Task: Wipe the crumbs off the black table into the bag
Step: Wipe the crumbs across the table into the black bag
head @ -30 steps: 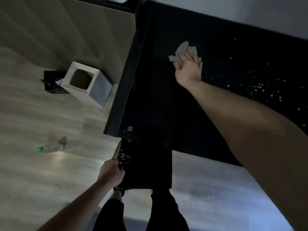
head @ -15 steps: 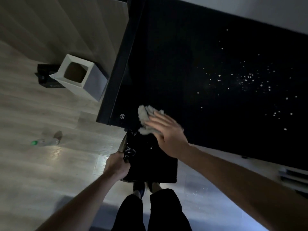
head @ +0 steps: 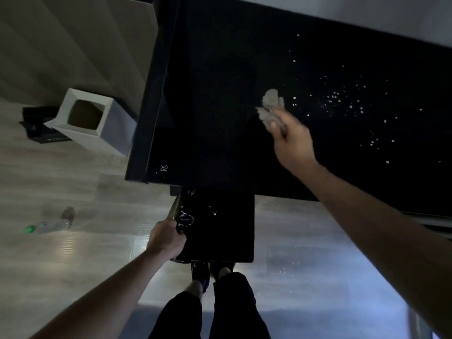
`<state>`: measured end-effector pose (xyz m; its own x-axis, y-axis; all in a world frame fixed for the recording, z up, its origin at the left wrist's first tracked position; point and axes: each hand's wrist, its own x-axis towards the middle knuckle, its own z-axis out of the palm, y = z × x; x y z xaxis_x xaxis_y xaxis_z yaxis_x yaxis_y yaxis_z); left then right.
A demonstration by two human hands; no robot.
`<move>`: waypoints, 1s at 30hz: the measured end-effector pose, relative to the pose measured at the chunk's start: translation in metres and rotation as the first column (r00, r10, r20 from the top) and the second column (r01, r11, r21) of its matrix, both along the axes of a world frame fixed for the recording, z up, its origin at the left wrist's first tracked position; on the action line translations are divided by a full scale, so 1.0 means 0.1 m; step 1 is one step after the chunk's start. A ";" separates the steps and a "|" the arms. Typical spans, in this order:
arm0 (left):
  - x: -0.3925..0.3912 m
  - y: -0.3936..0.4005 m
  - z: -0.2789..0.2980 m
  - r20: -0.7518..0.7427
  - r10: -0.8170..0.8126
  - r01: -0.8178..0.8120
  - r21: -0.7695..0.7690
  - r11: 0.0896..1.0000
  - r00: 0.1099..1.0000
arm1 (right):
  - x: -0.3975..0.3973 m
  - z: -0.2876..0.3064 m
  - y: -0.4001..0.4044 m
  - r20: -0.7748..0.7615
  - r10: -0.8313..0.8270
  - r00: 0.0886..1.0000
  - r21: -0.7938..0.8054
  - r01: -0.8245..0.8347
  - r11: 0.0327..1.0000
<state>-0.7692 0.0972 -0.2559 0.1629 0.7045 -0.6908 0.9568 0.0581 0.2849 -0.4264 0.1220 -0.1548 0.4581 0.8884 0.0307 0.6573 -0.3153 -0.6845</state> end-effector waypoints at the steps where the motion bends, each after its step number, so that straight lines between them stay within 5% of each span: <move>1: 0.00 0.00 -0.01 -0.004 -0.010 0.010 -0.001 1.000 1.000 | 0.12 -0.09 0.02 0.021 0.020 1.000 -0.044 -0.019 0.999; 4: 0.01 0.00 -0.03 0.005 -0.034 0.034 0.009 0.999 0.999 | 0.15 -0.42 -0.09 0.076 0.089 0.993 -0.182 -0.074 0.981; 9: 0.02 -0.03 -0.04 -0.009 -0.058 0.058 0.013 0.998 0.998 | -0.37 -0.54 -0.42 0.155 0.132 0.979 -0.105 -0.117 0.988; 13: 0.08 -0.07 0.00 0.000 -0.065 0.065 -0.004 0.998 0.998 | -0.81 -0.42 -0.85 0.057 0.217 0.974 -0.114 -0.210 0.971; 18: 0.17 -0.10 0.02 0.019 -0.072 0.073 -0.030 0.997 0.997 | -1.06 -0.18 -1.13 -0.279 0.271 0.921 -0.089 -0.306 0.948; 22: 0.24 -0.14 -0.02 0.023 -0.066 0.067 -0.026 0.997 0.998 | -0.68 -0.11 -0.79 -0.333 0.121 0.935 -0.013 -0.133 0.991; 25: 0.31 -0.17 -0.07 0.018 -0.055 0.055 -0.009 0.998 0.998 | -0.19 -0.11 -0.30 -0.245 0.004 0.970 -0.020 -0.009 1.000; 30: 0.42 -0.24 -0.13 0.010 -0.021 0.021 0.004 1.000 1.000 | 0.43 -0.34 0.47 -0.024 0.043 0.999 -0.010 -0.043 0.999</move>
<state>-0.7276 0.0728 -0.2687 0.1845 0.7037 -0.6861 0.9549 0.0370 0.2947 -0.3831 0.1686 -0.1883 0.4199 0.9075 0.0107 0.6539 -0.2943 -0.6970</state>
